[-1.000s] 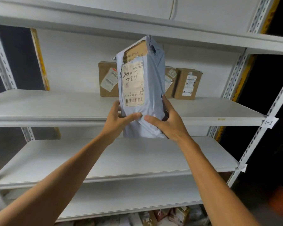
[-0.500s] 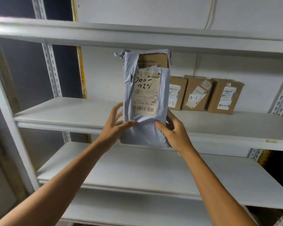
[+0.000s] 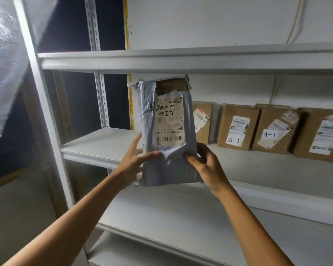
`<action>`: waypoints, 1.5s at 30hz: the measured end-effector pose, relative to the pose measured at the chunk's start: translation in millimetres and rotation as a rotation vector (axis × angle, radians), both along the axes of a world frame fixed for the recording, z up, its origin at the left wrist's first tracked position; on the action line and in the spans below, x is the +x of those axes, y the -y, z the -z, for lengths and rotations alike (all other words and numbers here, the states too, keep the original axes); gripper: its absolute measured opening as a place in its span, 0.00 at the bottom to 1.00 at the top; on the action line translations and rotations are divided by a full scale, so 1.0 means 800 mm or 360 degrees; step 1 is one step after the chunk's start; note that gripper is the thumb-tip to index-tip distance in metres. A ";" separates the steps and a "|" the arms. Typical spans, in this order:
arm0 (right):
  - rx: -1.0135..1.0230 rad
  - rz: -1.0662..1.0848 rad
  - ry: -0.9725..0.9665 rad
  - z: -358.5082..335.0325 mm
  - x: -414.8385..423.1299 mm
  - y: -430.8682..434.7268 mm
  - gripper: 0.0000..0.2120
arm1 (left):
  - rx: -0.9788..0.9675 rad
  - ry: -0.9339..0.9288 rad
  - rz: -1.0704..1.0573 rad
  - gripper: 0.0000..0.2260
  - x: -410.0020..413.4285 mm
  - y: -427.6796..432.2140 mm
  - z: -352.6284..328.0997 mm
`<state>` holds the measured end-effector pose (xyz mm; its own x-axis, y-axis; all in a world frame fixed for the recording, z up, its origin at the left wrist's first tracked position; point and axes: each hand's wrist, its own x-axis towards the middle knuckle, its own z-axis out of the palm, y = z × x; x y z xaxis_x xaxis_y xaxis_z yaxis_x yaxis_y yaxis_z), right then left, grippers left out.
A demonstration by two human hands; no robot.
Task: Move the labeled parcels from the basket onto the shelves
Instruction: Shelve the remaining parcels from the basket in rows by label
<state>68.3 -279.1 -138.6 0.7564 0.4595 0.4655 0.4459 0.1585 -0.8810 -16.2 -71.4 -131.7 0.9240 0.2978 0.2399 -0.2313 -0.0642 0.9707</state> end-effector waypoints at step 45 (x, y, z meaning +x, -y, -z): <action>0.1074 0.0297 -0.0584 -0.035 0.154 -0.272 0.25 | 0.2186 0.0267 -0.0711 0.54 0.157 -0.298 -0.055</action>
